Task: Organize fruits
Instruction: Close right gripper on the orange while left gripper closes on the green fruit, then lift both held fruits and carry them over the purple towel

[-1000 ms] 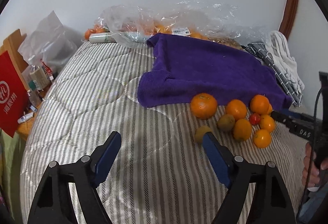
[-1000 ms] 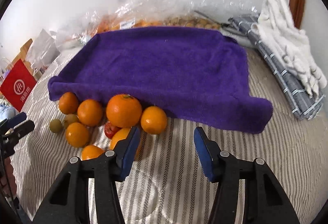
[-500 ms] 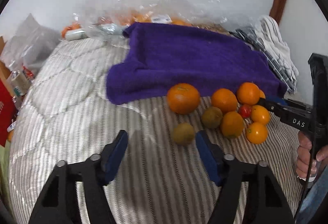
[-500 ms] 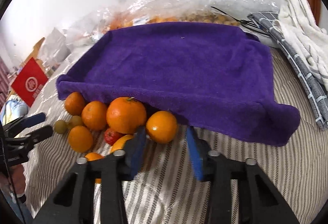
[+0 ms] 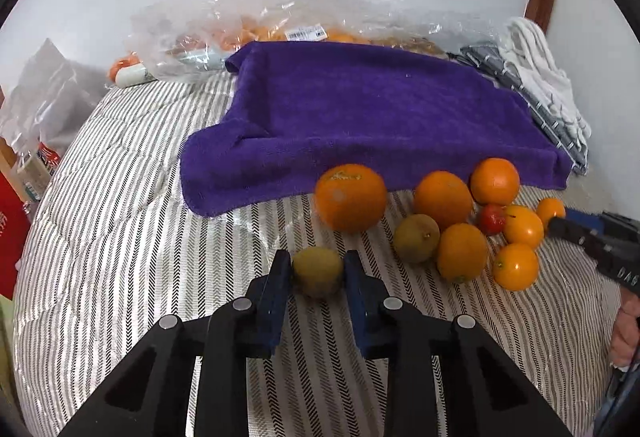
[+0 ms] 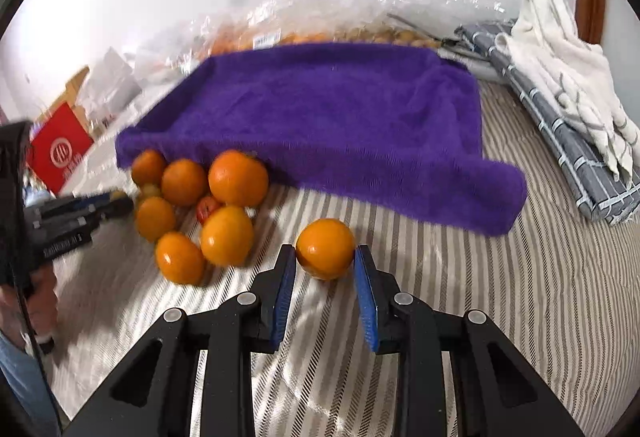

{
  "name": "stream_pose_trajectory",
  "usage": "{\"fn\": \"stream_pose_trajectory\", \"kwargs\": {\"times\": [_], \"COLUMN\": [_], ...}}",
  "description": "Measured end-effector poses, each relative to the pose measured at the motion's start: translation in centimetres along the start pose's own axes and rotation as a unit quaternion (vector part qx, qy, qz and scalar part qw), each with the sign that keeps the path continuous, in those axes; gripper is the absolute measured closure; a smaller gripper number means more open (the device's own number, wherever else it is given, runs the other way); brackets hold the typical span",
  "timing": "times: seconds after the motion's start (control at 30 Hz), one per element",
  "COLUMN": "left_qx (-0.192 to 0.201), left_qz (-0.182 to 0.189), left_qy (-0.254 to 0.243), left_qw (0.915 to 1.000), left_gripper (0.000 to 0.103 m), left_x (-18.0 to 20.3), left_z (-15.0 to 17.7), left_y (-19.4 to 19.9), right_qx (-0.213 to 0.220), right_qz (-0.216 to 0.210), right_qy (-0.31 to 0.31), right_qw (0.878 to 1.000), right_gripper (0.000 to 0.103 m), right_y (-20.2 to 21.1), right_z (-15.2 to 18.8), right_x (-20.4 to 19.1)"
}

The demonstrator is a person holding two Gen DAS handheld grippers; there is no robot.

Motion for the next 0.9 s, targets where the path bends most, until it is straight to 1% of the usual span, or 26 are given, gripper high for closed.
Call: {"fn": "stream_pose_trajectory", "kwargs": {"times": [0.07, 0.13, 0.23, 0.4, 0.5, 0.57, 0.73, 0.8, 0.83, 0.9], "left_qx": [0.003, 0.003, 0.002, 0.001, 0.000, 0.000, 0.003, 0.003, 0.004, 0.007], "left_qz": [-0.003, -0.005, 0.005, 0.023, 0.050, 0.060, 0.057, 0.059, 0.063, 0.069], "left_qy": [-0.002, -0.005, 0.004, 0.025, 0.050, 0.061, 0.061, 0.062, 0.063, 0.068], "left_qw": [1.0000, 1.0000, 1.0000, 0.9994, 0.9975, 0.9963, 0.9965, 0.9963, 0.9960, 0.9953], "left_gripper": [0.077, 0.077, 0.077, 0.077, 0.077, 0.077, 0.077, 0.077, 0.077, 0.077], "left_x": [-0.1, 0.0, -0.2, -0.5, -0.9, -1.0, -0.9, -0.8, -0.7, -0.8], "left_z": [0.1, 0.2, 0.1, 0.1, 0.0, 0.0, 0.1, 0.1, 0.1, 0.0], "left_y": [0.1, 0.2, 0.2, 0.3, 0.5, 0.5, 0.5, 0.5, 0.6, 0.7], "right_qx": [-0.002, -0.002, 0.014, 0.010, 0.006, 0.003, 0.003, 0.004, 0.004, 0.004], "right_qz": [0.005, 0.009, 0.024, 0.036, 0.047, 0.055, 0.058, 0.060, 0.063, 0.072], "right_qy": [0.006, 0.001, -0.012, -0.007, 0.002, 0.010, 0.010, 0.009, 0.008, 0.007], "right_qw": [1.000, 1.000, 1.000, 0.999, 0.999, 0.998, 0.998, 0.998, 0.998, 0.997], "right_gripper": [0.072, 0.068, 0.062, 0.062, 0.062, 0.062, 0.062, 0.065, 0.070, 0.072], "right_y": [-0.4, -0.8, -1.0, -1.2, -1.2, -1.3, -1.3, -1.2, -1.3, -1.2], "right_z": [0.3, 0.4, 0.2, 0.2, 0.3, 0.2, 0.4, 0.4, 0.3, 0.4], "right_x": [-0.2, -0.2, 0.1, 0.1, -0.1, -0.3, -0.3, -0.2, -0.2, 0.0]}}
Point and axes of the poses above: each gripper's, at about its wrist camera, not at the fingertips, and y roughly against the way its jaws point, x to its right, z to its underside, the point moved 10 cm from there along -y, roughly the way its jaws point, and after that the axes turned 8 degrees about y, right-handed, at the moved point
